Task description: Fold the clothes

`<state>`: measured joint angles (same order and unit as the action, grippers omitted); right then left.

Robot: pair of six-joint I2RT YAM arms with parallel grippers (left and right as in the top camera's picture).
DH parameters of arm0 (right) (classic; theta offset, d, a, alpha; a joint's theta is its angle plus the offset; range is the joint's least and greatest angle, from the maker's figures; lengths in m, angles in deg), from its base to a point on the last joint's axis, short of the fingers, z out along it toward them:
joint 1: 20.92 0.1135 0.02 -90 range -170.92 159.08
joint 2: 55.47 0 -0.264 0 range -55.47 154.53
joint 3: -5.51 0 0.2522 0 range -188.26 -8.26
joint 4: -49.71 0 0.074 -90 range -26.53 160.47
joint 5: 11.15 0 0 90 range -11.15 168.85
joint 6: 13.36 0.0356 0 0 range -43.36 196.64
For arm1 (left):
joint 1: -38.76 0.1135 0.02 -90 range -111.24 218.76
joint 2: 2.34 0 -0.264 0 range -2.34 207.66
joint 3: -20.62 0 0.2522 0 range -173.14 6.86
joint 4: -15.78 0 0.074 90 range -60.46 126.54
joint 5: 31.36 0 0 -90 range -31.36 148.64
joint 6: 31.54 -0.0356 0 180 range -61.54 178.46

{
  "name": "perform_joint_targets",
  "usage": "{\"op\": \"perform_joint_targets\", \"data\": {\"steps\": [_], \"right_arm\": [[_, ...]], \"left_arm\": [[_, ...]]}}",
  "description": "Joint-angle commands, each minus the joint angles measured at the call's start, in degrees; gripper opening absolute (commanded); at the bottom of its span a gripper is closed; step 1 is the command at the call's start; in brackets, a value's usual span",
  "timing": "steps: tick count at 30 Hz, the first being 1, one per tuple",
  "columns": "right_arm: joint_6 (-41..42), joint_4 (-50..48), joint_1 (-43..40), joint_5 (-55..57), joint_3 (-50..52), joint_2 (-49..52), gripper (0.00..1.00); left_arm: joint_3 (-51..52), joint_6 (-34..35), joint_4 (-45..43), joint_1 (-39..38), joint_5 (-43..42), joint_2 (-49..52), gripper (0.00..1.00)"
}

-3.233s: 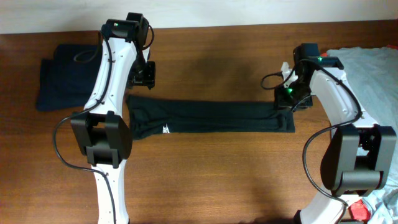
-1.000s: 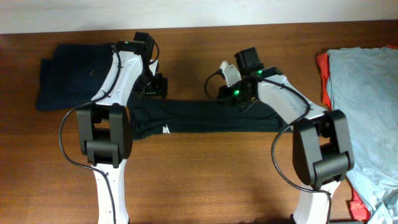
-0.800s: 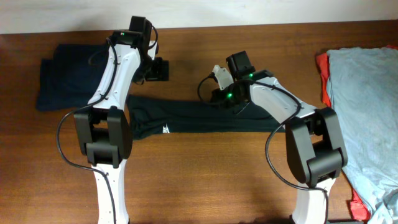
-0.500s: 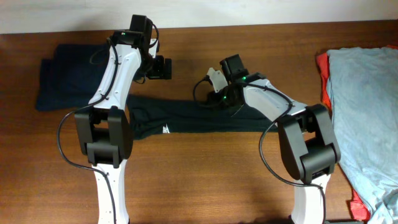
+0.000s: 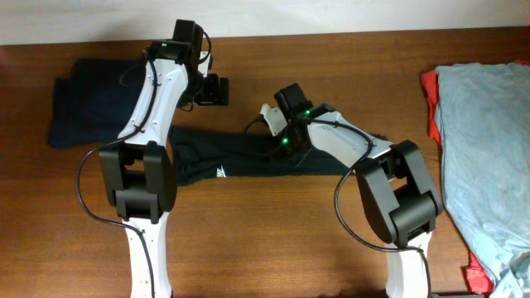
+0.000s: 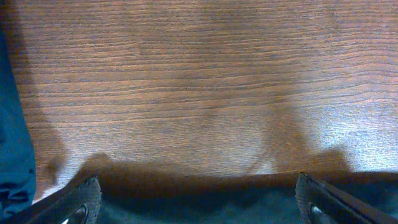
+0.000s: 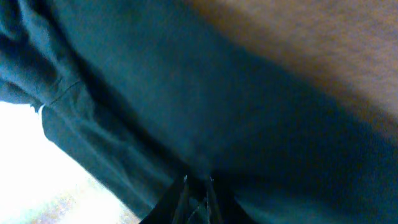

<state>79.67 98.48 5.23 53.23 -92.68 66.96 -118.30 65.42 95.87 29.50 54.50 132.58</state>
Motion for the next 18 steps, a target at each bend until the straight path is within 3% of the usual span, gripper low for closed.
{"op": "perform_joint_targets", "data": {"steps": [1,15,18], "right_arm": [[0.5,1.6,1.5,-0.7,0.3,0.7,0.16],[0.4,10.7,1.9,-5.7,0.3,0.7,0.15],[0.3,11.4,1.9,-6.8,0.2,0.4,0.11]], "left_arm": [[-0.5,-0.1,-0.1,-0.1,-0.6,0.5,0.99],[-0.5,-0.2,-0.1,-0.1,-0.6,0.5,0.99],[-0.5,-0.2,-0.1,-0.1,-0.6,0.5,0.99]]}}
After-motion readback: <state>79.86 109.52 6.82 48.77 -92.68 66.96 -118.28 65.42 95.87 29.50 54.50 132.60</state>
